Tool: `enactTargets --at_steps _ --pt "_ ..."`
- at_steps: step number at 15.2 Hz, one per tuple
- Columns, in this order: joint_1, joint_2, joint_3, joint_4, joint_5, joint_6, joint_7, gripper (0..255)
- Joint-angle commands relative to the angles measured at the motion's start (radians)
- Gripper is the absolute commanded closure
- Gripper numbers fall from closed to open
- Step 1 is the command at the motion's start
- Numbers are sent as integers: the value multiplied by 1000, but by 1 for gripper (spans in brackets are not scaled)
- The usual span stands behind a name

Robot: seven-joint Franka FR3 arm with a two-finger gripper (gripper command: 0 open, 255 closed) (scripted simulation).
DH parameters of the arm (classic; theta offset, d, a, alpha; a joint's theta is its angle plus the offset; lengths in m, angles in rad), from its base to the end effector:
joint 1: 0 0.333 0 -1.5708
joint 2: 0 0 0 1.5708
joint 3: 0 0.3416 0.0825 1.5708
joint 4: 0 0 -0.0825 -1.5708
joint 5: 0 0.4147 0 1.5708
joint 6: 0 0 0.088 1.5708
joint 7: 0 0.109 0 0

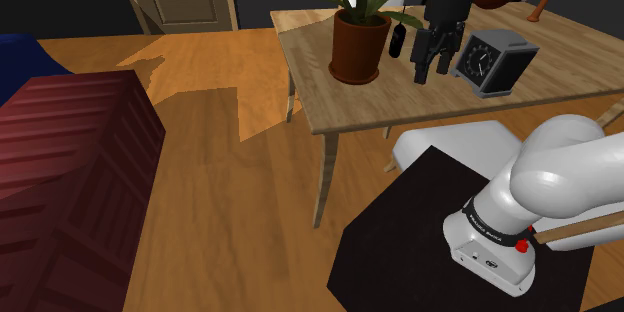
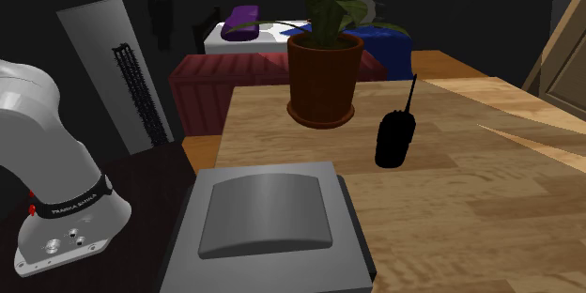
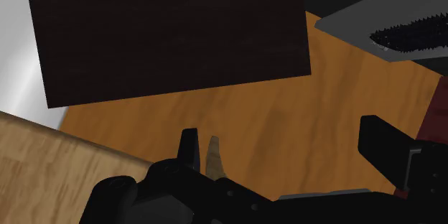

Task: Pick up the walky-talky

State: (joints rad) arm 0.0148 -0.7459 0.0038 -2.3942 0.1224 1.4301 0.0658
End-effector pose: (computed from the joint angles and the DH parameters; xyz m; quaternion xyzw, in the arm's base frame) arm 0.3107 0.0208 0.5654 -0.9920 0.0221 0.1111 0.0553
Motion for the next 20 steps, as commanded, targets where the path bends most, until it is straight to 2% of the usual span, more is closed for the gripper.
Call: enactTargets --at_steps 1,11,20 --pt "0 0 0 0 0 0 0 0" --pt "-79 205 -107 50 -141 231 -115 0" --pt "-134 430 -199 182 -207 408 -201 0"
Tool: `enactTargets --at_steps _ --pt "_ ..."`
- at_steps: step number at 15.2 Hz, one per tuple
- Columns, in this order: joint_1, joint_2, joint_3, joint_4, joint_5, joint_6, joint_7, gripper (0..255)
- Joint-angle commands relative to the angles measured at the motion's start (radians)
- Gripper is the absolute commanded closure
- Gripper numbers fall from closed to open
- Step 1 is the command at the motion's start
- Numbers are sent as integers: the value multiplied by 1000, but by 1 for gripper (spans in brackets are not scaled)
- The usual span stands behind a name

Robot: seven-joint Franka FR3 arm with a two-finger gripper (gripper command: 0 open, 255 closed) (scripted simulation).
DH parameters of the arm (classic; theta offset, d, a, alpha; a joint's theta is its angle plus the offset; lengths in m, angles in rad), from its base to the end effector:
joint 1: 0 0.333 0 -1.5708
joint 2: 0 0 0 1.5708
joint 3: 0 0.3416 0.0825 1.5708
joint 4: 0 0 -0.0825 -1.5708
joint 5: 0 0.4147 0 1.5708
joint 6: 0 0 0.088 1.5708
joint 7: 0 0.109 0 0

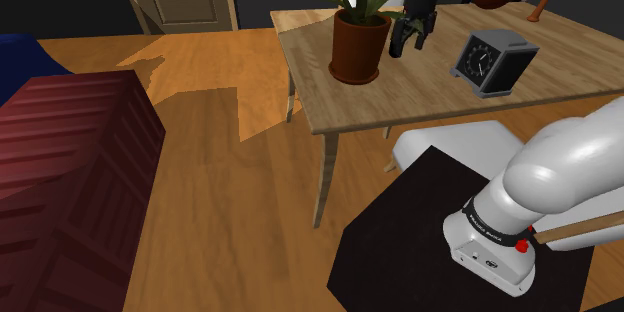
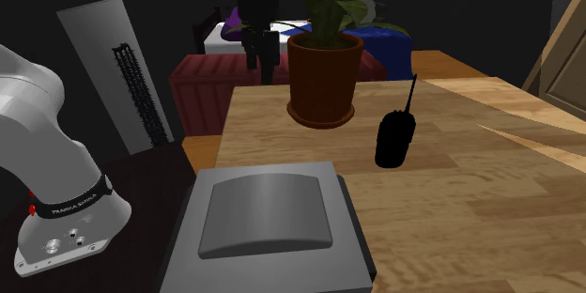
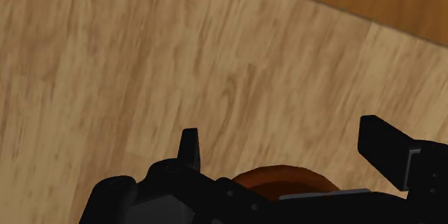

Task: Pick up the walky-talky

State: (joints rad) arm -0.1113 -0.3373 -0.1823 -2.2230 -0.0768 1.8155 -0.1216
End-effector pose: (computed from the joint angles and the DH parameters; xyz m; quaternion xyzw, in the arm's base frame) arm 0.4424 -0.1470 0.5149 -0.9969 0.0690 0.0379 0.0008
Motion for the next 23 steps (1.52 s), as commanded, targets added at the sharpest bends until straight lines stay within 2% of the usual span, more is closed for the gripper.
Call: enactTargets --at_steps 1,10,20,23 --pt "-13 48 -22 30 -11 39 -23 0" --pt "-62 297 -103 250 2 157 -114 0" --pt "-146 601 -162 601 95 201 -222 0" --pt "-147 608 -161 582 97 227 -223 0"
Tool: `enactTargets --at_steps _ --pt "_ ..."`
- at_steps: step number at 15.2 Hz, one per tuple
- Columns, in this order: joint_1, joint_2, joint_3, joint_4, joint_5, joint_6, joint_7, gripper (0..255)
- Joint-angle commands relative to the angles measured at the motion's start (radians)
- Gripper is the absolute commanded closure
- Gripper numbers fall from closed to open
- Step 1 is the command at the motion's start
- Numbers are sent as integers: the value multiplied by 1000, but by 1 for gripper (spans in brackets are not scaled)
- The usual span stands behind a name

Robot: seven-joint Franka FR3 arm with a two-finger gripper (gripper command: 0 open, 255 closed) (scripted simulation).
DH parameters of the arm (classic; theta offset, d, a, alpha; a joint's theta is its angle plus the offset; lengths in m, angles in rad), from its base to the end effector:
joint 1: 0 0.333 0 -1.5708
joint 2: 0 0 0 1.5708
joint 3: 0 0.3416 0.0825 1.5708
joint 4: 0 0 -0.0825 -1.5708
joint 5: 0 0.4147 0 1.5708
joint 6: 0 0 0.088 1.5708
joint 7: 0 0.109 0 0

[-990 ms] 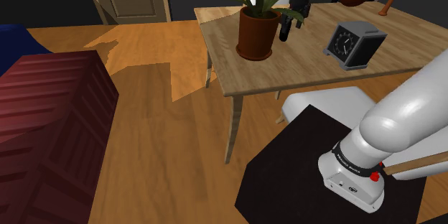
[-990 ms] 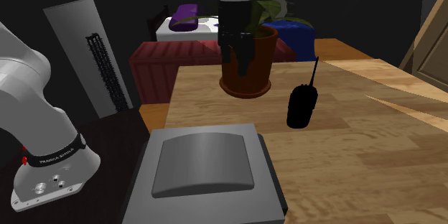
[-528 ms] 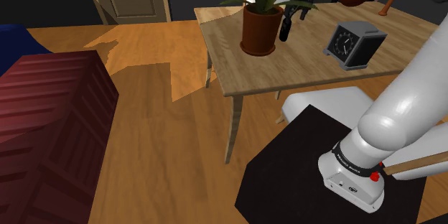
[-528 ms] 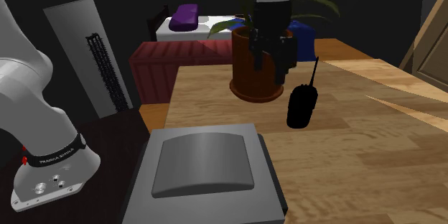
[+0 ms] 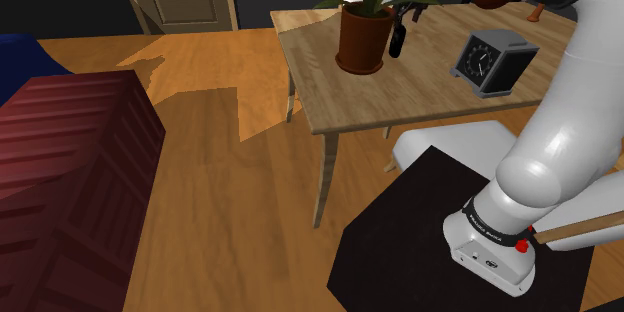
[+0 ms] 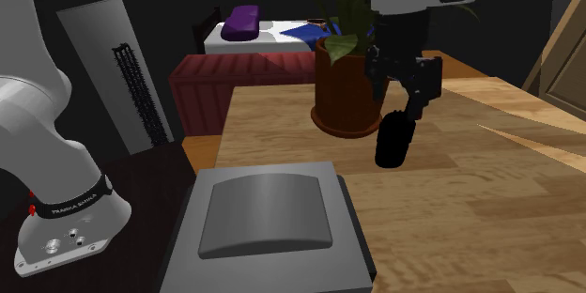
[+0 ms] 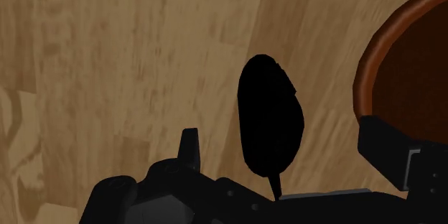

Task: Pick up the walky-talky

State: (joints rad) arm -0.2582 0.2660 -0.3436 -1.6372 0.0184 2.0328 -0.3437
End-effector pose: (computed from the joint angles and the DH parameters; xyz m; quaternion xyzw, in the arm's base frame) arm 0.5796 -0.3698 0.4964 0.9891 -0.1230 0.0484 0.0644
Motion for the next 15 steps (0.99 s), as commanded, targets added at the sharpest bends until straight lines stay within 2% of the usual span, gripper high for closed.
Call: enactTargets --at_steps 1,5,7,8,15 --pt "0 7 1 -14 3 22 0 0" --pt "-1 20 3 -58 7 79 -1 0" --pt "-1 20 3 -58 7 79 -1 0" --pt "-1 20 3 -58 7 78 -1 255" --pt "-1 19 3 -60 7 79 -1 255"
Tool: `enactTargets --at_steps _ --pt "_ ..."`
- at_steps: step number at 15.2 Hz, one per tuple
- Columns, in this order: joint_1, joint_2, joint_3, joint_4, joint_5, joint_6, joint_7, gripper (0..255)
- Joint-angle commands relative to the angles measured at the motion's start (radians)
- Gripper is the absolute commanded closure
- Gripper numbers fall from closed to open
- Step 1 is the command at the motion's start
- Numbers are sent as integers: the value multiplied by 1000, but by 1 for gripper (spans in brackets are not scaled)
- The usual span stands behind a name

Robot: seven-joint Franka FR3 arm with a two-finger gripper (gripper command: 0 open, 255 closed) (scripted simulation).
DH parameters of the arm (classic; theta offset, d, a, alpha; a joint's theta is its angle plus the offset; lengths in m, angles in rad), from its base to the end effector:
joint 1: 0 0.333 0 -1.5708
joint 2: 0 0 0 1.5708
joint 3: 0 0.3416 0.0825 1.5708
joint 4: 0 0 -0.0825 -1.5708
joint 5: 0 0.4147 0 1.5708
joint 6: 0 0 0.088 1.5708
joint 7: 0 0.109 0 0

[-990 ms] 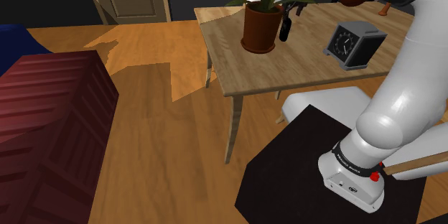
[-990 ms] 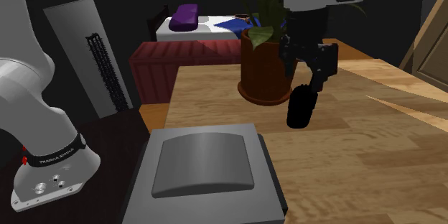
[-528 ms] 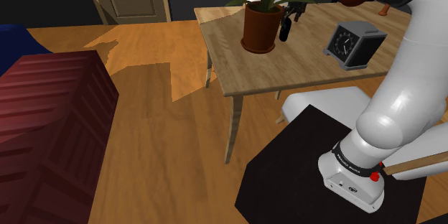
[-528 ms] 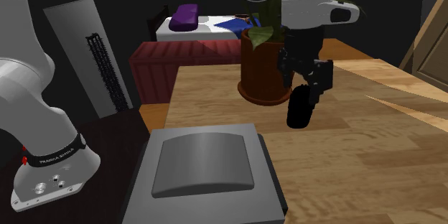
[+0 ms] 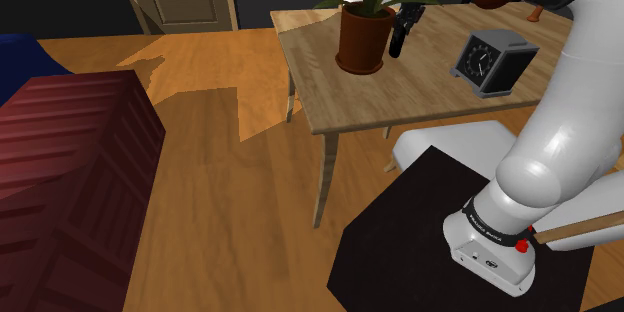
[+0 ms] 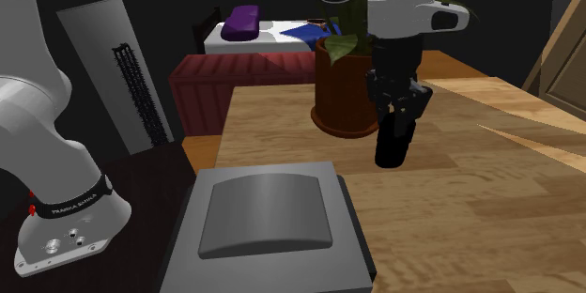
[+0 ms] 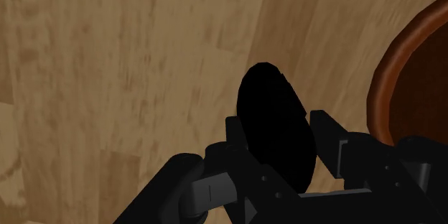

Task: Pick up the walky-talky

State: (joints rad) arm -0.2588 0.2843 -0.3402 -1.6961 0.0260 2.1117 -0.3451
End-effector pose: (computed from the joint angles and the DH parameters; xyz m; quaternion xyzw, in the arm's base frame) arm 0.5804 -0.3695 0.4617 0.9891 -0.1223 0.0499 0.0644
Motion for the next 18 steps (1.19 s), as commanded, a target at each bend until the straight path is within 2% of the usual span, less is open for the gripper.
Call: enactTargets --at_steps 1,18 --pt "-1 1 -1 0 0 0 0 255" --pt "-3 -23 -5 172 -8 -195 -3 255"
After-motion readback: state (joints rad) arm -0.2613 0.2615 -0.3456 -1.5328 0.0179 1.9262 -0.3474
